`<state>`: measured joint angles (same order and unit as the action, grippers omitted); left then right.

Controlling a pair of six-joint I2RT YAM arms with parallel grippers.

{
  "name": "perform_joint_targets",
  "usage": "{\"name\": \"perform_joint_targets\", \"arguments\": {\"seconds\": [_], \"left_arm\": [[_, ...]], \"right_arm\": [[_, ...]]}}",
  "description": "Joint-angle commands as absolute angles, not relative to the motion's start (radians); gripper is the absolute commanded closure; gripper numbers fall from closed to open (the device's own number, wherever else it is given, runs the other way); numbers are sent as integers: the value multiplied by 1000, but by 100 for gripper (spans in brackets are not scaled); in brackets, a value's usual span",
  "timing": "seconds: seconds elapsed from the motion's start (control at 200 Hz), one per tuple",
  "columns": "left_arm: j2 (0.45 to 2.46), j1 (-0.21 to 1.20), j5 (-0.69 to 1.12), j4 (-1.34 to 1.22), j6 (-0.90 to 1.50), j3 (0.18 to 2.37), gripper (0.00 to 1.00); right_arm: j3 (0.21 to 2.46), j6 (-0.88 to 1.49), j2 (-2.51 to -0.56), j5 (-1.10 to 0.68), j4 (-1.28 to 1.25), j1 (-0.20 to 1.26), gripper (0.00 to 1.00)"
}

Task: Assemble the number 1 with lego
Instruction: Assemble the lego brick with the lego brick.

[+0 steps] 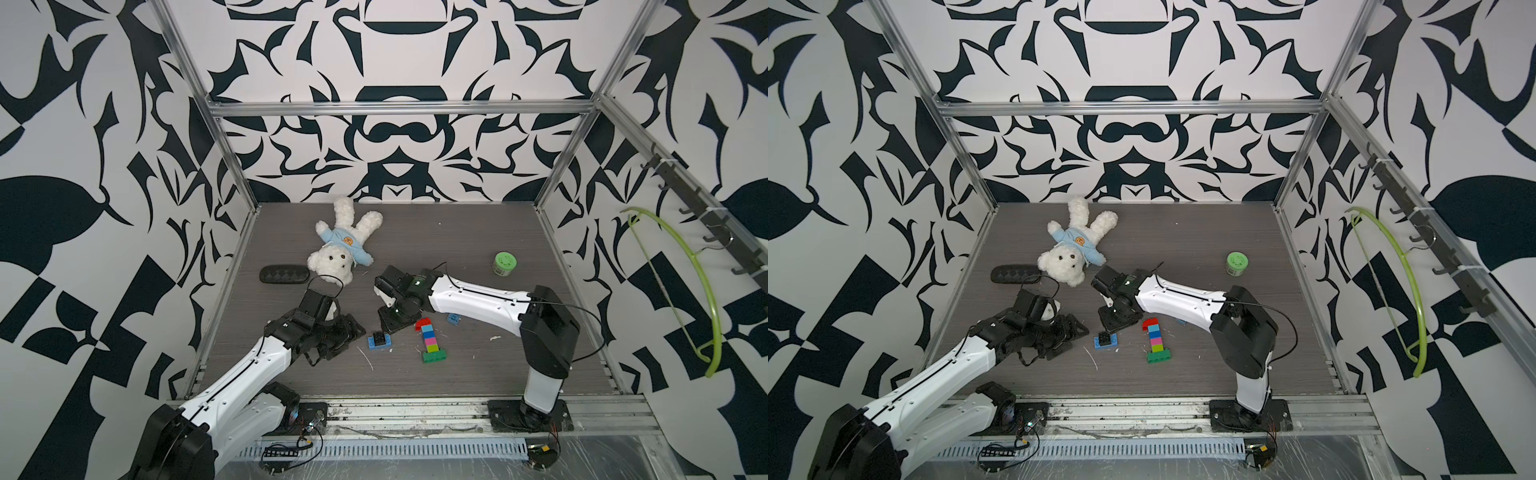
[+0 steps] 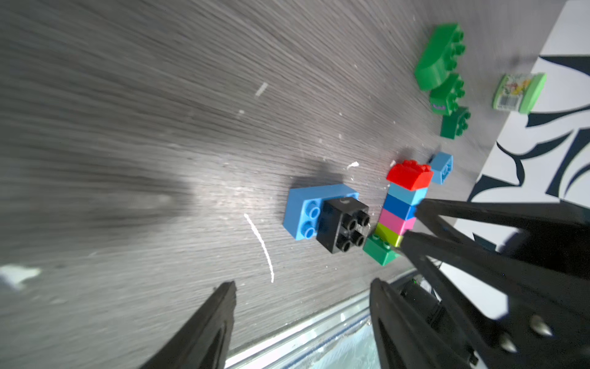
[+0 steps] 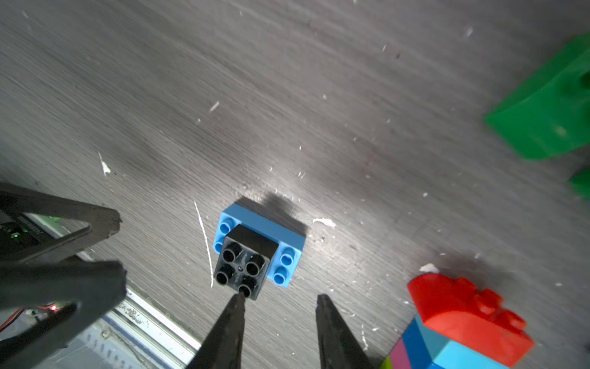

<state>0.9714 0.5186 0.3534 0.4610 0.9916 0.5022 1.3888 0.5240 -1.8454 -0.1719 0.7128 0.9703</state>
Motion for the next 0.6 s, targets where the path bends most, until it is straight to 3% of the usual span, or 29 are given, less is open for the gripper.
{"name": "perform_joint_targets", "arguments": {"seconds": [0.0,0.595], "left_arm": [[993,537,402,377,1024,472,34],[1125,552,439,255,1025,452,41]], "right_arm": [[1437,561,-1842,-218,746,974,60],[1473,546,-1937,-247,799,976,62]]}}
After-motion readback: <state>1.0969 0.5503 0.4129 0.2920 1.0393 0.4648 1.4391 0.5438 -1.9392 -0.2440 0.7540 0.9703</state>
